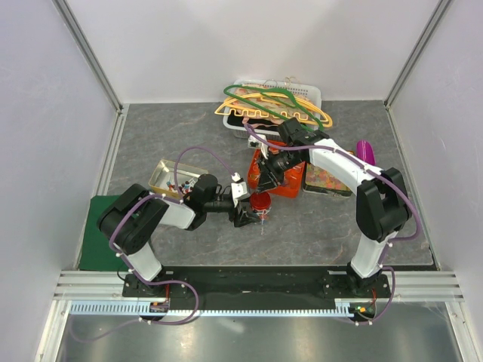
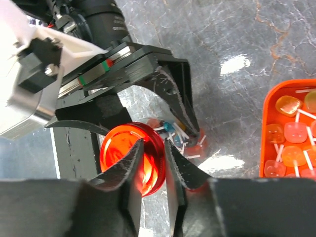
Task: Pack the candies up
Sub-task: Screw the bottle lid onto the packing bottle.
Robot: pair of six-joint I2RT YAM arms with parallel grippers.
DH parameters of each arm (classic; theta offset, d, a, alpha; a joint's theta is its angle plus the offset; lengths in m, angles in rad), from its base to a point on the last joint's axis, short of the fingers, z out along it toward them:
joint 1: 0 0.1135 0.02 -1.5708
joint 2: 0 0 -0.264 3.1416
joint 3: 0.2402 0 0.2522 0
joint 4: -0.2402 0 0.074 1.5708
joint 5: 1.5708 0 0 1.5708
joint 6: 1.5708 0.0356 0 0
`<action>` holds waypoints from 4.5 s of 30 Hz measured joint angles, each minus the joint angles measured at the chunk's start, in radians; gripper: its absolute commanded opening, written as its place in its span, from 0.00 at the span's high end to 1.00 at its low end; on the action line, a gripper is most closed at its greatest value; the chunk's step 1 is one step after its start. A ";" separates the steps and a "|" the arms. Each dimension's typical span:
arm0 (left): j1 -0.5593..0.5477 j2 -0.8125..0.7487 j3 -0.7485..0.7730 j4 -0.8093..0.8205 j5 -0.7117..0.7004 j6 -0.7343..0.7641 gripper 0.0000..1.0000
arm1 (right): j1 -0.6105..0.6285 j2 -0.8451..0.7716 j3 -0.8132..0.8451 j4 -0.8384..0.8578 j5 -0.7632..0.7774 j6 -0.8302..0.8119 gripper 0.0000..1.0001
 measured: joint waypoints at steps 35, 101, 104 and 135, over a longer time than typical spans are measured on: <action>-0.001 0.002 0.008 -0.012 0.008 0.006 0.30 | -0.010 -0.211 -0.190 -0.140 0.056 -0.114 0.77; -0.006 0.012 0.029 -0.031 0.006 0.010 0.30 | -0.018 -0.163 -0.099 -0.200 0.056 -0.168 0.76; -0.003 0.014 0.033 -0.031 -0.007 0.010 0.30 | -0.008 -0.171 -0.098 -0.235 0.050 -0.168 0.73; -0.002 0.016 0.037 -0.034 -0.009 0.010 0.30 | 0.000 0.030 0.065 -0.100 0.003 -0.101 0.80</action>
